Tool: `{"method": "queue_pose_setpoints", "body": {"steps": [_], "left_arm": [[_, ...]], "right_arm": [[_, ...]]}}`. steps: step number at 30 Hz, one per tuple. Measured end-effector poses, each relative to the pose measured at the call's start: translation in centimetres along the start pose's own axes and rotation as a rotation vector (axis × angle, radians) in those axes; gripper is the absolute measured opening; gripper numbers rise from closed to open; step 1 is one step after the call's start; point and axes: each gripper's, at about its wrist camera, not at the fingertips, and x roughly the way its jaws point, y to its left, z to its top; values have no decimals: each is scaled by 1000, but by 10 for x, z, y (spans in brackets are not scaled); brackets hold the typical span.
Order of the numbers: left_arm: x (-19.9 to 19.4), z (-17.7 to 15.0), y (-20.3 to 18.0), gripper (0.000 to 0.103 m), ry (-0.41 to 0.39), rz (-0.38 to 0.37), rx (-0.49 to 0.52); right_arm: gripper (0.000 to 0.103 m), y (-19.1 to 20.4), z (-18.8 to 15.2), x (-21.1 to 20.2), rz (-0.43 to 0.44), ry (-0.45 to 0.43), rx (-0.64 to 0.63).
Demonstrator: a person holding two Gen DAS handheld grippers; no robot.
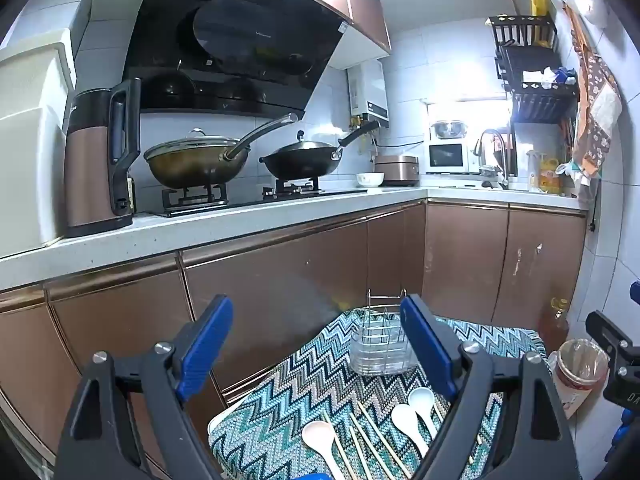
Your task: Organize utensils
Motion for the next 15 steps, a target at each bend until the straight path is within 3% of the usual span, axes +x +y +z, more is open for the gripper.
{"method": "queue_pose_setpoints", "body": {"steps": [15], "left_arm": [[7,10,-7,85,2,13,9]], "right_arm": [[103,-3,8,7,0,-15,2]]}}
